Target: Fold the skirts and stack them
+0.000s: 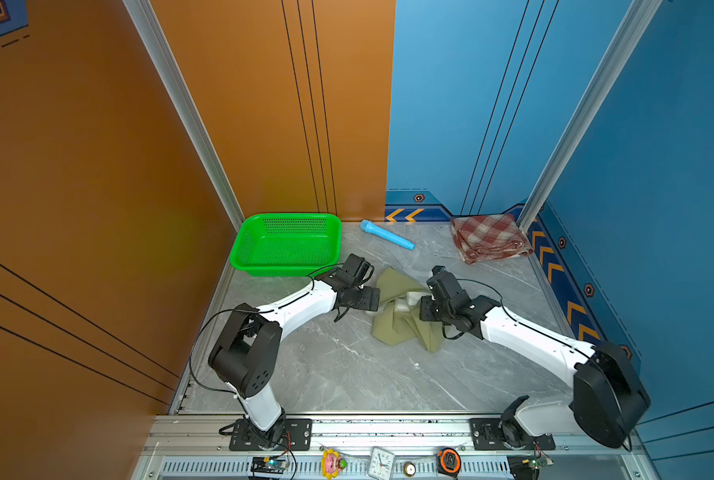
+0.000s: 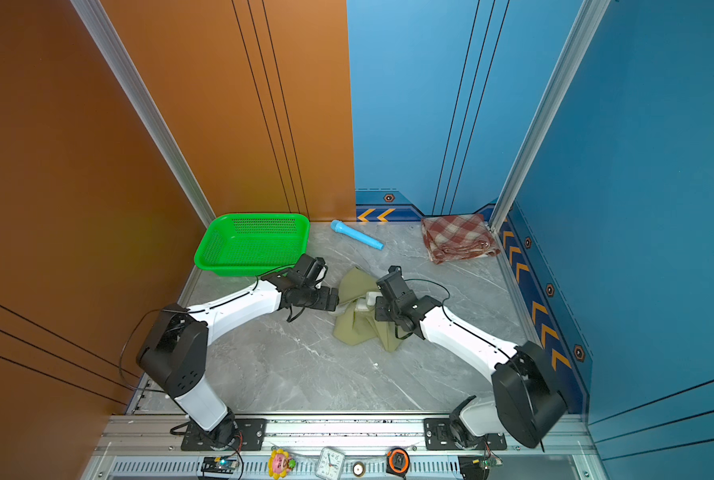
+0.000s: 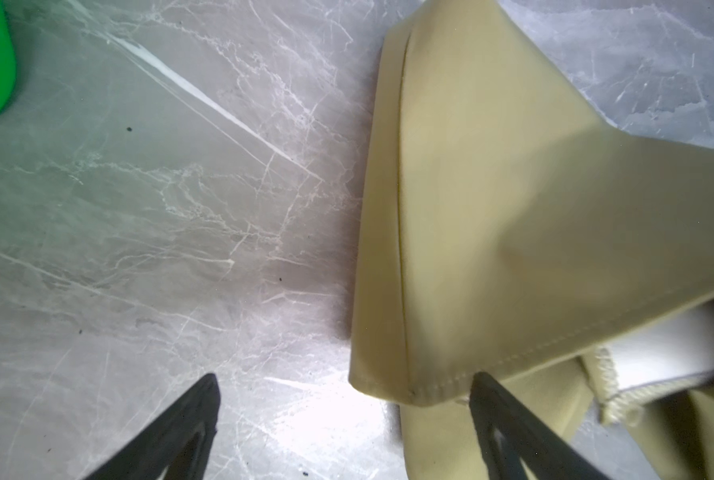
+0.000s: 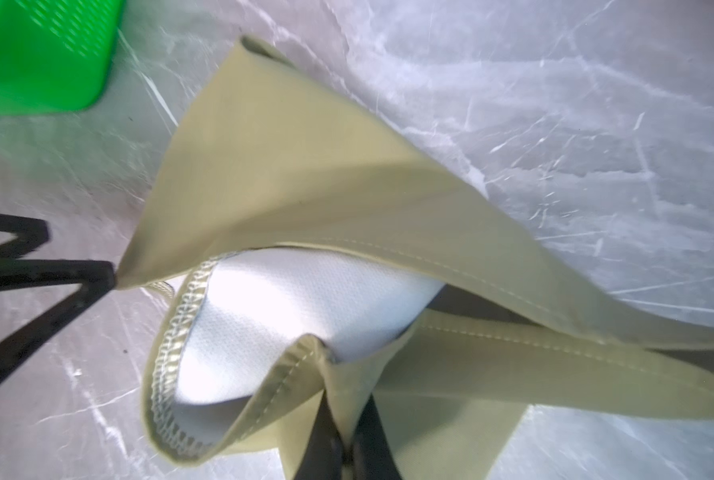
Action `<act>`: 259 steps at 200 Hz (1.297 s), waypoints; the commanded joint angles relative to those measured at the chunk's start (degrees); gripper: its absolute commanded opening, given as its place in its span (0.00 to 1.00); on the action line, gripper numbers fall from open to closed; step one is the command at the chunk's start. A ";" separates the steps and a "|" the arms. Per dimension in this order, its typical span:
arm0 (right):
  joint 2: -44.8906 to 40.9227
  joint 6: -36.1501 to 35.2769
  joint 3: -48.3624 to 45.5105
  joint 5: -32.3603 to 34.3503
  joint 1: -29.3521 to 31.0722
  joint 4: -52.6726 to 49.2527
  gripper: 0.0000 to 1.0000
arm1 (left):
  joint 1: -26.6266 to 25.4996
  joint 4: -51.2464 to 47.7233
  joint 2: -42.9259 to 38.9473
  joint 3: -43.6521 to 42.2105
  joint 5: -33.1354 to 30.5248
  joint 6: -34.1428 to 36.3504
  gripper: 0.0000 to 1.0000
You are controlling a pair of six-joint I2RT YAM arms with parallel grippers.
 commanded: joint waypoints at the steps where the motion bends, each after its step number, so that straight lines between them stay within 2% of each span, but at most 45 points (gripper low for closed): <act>1: -3.30 -1.91 -3.48 -1.58 -0.99 -0.55 0.00 | -0.41 -0.97 0.85 0.80 2.03 1.56 0.95; 42: -5.87 -3.40 -5.85 -1.99 -0.39 -0.03 0.00 | -0.72 2.45 2.88 0.32 6.18 -3.62 0.97; 84: -6.17 -4.41 -6.46 -0.34 1.53 0.05 0.00 | -0.59 10.52 4.85 -1.35 11.19 -14.96 0.97; 116: -6.72 -4.21 -6.93 0.28 1.88 0.17 0.00 | -2.04 18.08 8.35 -1.25 14.32 -21.20 0.88; 136: -8.19 -4.45 -6.65 0.82 1.87 -0.28 0.00 | -3.58 20.86 11.28 -0.45 15.47 -22.48 0.51; 148: -9.50 -5.16 -6.38 1.38 1.75 -1.16 0.00 | -3.75 22.53 12.36 0.00 16.89 -23.64 0.13; 154: -10.21 -5.73 -6.08 1.63 1.64 -1.82 0.00 | -3.67 23.42 12.12 0.09 17.30 -24.26 0.00; 166: -12.08 -7.13 -5.23 2.43 1.32 -3.93 0.00 | -3.24 23.28 10.45 1.00 17.31 -24.33 0.00; 189: -16.62 -9.50 -4.35 2.31 -0.17 -6.80 0.00 | -1.51 16.65 4.43 5.01 14.98 -22.21 0.00; 259: -27.53 -14.39 4.21 3.87 -5.38 -17.29 0.00 | 8.68 3.44 -15.84 11.54 10.33 -19.12 0.00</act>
